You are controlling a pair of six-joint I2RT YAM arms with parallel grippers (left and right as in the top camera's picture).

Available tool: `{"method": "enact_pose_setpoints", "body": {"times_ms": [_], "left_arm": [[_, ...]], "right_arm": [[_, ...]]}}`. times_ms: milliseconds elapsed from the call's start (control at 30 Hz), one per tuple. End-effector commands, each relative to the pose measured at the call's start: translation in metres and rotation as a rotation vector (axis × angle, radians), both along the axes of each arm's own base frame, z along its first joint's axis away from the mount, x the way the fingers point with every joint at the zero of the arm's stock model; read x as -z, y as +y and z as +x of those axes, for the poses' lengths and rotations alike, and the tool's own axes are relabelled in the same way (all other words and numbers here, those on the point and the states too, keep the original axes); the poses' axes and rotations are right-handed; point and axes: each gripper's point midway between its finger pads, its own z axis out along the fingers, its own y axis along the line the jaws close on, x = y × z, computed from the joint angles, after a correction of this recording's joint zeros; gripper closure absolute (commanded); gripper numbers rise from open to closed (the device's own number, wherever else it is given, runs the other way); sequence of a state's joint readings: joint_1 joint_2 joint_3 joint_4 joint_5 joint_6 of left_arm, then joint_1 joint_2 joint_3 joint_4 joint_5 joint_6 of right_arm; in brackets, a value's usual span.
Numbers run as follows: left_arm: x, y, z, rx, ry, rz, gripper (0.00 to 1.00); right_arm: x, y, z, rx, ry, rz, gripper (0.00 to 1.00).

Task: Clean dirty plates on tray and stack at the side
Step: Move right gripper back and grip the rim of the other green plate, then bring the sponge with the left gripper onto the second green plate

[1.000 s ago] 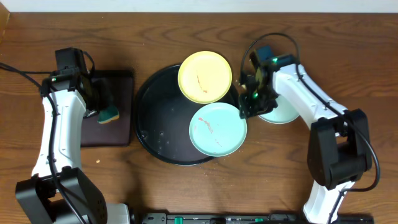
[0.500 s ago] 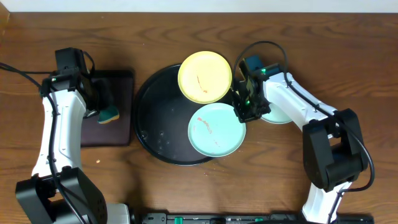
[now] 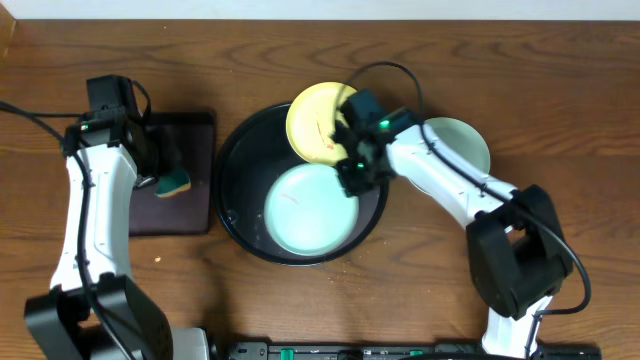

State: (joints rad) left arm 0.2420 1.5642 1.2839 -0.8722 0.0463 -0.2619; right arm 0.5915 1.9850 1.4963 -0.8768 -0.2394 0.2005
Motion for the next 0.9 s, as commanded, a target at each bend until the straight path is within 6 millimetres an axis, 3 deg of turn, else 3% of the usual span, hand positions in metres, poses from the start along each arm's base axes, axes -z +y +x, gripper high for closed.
{"method": "enact_pose_setpoints", "body": {"times_ms": [0, 233, 567, 700, 867], "left_arm": [[-0.044, 0.003, 0.004, 0.000, -0.118, 0.035, 0.93], [-0.045, -0.013, -0.008, 0.028, -0.089, -0.020, 0.93], [-0.039, -0.069, 0.001, 0.170, -0.075, -0.057, 0.93], [-0.027, -0.090, 0.007, 0.187, -0.048, -0.079, 0.92], [-0.003, -0.116, 0.010, 0.216, 0.017, -0.100, 0.93]], "right_arm": [[-0.013, 0.026, 0.002, 0.070, -0.005, 0.066, 0.99], [-0.011, 0.047, 0.010, 0.128, -0.027, 0.118, 0.99], [0.043, 0.051, -0.003, 0.163, 0.106, 0.066, 0.99], [0.060, 0.048, -0.002, 0.204, 0.147, 0.059, 0.99], [0.065, 0.043, 0.002, 0.224, 0.174, 0.075, 0.99]]}}
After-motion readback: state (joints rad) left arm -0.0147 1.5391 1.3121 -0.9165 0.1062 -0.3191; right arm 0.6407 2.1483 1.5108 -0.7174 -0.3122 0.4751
